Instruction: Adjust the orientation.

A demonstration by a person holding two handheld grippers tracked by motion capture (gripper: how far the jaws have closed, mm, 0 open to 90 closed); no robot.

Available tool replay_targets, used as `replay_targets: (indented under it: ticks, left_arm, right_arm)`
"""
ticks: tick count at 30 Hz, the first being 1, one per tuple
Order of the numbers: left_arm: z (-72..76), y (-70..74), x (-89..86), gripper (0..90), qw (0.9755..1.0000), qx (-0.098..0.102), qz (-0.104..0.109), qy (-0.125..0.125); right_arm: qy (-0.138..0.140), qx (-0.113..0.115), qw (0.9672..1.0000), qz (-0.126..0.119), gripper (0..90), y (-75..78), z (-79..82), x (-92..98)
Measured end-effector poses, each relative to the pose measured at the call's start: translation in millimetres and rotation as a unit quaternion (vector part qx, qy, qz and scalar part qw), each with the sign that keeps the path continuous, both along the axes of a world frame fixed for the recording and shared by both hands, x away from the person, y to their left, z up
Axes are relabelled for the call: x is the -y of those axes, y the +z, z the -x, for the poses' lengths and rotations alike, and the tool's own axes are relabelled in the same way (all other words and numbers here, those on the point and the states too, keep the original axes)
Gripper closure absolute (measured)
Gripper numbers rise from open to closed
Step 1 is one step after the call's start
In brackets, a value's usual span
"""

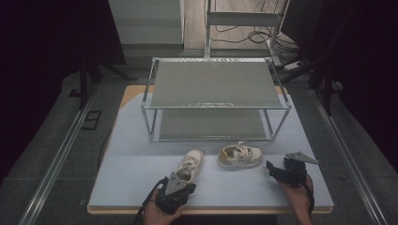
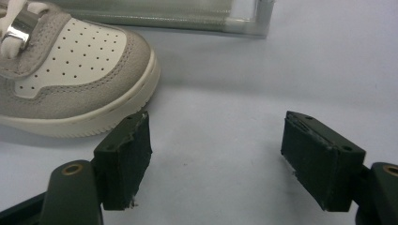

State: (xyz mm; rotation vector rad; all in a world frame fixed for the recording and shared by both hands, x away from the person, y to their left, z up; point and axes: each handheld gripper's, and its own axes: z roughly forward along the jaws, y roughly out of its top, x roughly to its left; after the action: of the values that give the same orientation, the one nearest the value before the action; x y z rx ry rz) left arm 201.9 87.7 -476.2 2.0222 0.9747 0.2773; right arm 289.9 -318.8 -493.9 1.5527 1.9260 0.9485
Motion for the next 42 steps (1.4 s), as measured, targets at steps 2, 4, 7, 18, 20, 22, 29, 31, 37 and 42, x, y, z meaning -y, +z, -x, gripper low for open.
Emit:
replay_targets:
  ticks: [2, 4, 7, 18, 20, 22, 29, 31, 37, 42]
  left_arm:
    - [-2.2, 2.9, -9.8, 89.5, 0.9999, -0.001, -0.004, 0.013]
    - [-4.4, 1.7, -14.2, 86.9, 0.9995, 0.003, -0.016, 0.027]
    - [-6.9, -0.5, -18.1, 86.5, 0.9998, -0.007, 0.000, 0.021]
    - [-3.5, 33.8, -30.5, 59.8, 0.9967, 0.048, 0.060, 0.029]
    - [-9.7, 38.0, -41.0, 50.9, 0.9952, 0.049, 0.065, 0.054]
    - [-13.8, 39.3, -48.1, 48.5, 0.9940, 0.047, 0.076, 0.063]
    - [-35.9, 32.9, -72.7, 38.4, 0.9908, 0.033, 0.089, 0.096]
    - [-37.2, 32.1, -74.4, 38.0, 0.9906, 0.031, 0.089, 0.099]
    - [-41.5, 29.5, -83.2, 36.6, 0.9894, 0.029, 0.090, 0.110]
    - [-46.1, 22.3, -86.9, 35.7, 0.9895, 0.009, 0.082, 0.118]
  right_arm:
    - [0.000, -0.001, 1.0000, -0.001, 24.3, -0.2, -0.3, 0.0]
    - [0.000, -0.003, 1.0000, 0.001, 24.3, -0.3, -0.5, -0.4]
    - [0.000, -0.003, 1.0000, 0.003, 24.4, -0.3, -0.5, -1.0]
    - [0.020, 0.042, 0.9989, -0.012, 53.1, 10.0, 14.8, -2.9]
    - [0.034, 0.048, 0.9980, -0.022, 60.1, 15.6, 17.9, -6.2]
    - [0.041, 0.052, 0.9975, -0.023, 63.6, 18.2, 19.3, -8.8]
    - [0.110, 0.069, 0.9905, -0.045, 88.0, 35.6, 30.9, -37.4]
    - [0.118, 0.073, 0.9892, -0.047, 89.1, 37.9, 32.6, -42.6]
    - [0.173, 0.078, 0.9799, -0.062, 89.6, 47.1, 40.3, -75.1]
    - [0.203, 0.070, 0.9742, -0.070, 89.7, 43.8, 37.3, -105.4]
